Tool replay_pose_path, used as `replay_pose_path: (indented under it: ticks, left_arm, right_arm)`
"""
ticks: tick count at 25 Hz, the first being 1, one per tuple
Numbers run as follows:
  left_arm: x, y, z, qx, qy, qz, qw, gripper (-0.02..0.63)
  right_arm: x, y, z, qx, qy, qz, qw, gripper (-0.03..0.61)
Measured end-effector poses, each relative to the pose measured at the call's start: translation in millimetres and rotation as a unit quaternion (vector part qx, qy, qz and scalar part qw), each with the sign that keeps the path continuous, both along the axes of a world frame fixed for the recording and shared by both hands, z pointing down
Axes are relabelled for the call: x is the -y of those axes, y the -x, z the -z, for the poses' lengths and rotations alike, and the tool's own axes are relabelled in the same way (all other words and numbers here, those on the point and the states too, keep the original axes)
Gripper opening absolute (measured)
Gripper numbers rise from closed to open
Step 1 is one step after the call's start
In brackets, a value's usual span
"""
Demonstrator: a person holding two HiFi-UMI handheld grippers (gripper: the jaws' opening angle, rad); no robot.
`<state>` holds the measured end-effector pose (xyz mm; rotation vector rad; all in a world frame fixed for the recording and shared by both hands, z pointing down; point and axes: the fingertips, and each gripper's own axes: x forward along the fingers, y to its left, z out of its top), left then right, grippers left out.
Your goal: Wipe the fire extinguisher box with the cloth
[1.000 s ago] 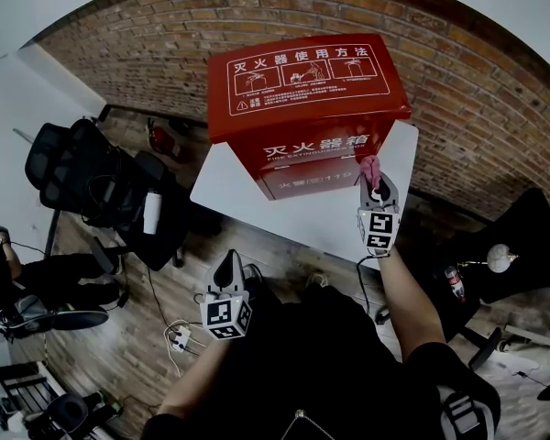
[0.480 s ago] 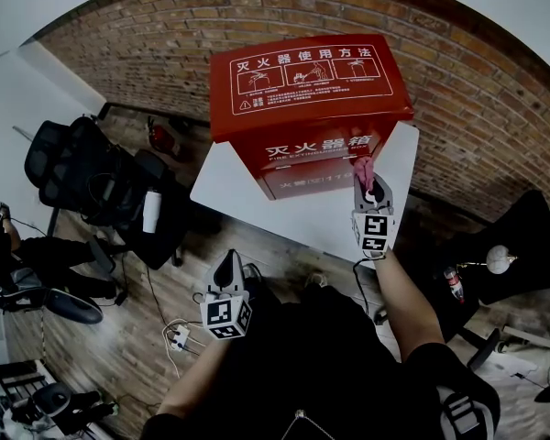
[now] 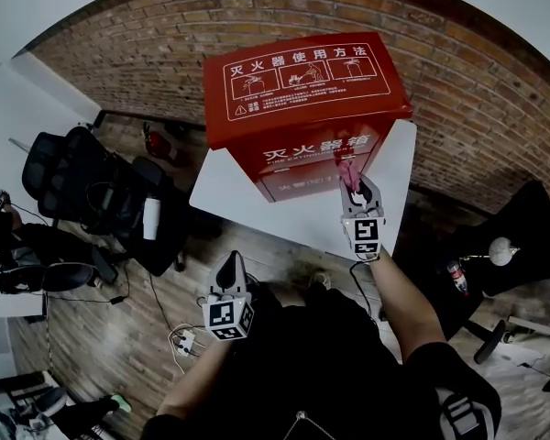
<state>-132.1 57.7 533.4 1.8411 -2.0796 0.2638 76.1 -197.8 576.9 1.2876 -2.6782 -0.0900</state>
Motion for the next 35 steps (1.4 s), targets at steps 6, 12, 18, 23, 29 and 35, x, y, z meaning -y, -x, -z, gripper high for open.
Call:
replay_pose_path:
  ticks: [6,12,18,23,29,35]
  left_arm:
    - [3,14,0,0.004,0.001,-0.002,1.0,0.028]
    - [-1,21,0,0.004,0.006,-0.007,0.9999,0.028]
    - [-4,32,0,0.002,0.009,-0.005,0.9999,0.028]
    - [-5,42,1,0.003,0.006,-0.006,1.0,0.028]
    - [-10,55,2,0.002,0.004,-0.004,1.0,0.028]
    - [-17,72,4,0.001,0.004,-0.001,1.0,0.028]
  right_arm:
    - [-3,11,-1,0.013,0.0,0.001,1.0,0.11]
    - [-8,19,-3,0.016,0.005,-0.003,1.0,0.11]
    - [-14,30,-2,0.019,0.006,-0.004,1.0,0.11]
    - [-20,44,-4,0.017,0.008,0.001,1.0,0.11]
    - [-29,64,-3,0.018,0.008,0.009,1.0,0.11]
    - [-37,81,-2,0.017,0.01,0.011,1.0,0.11]
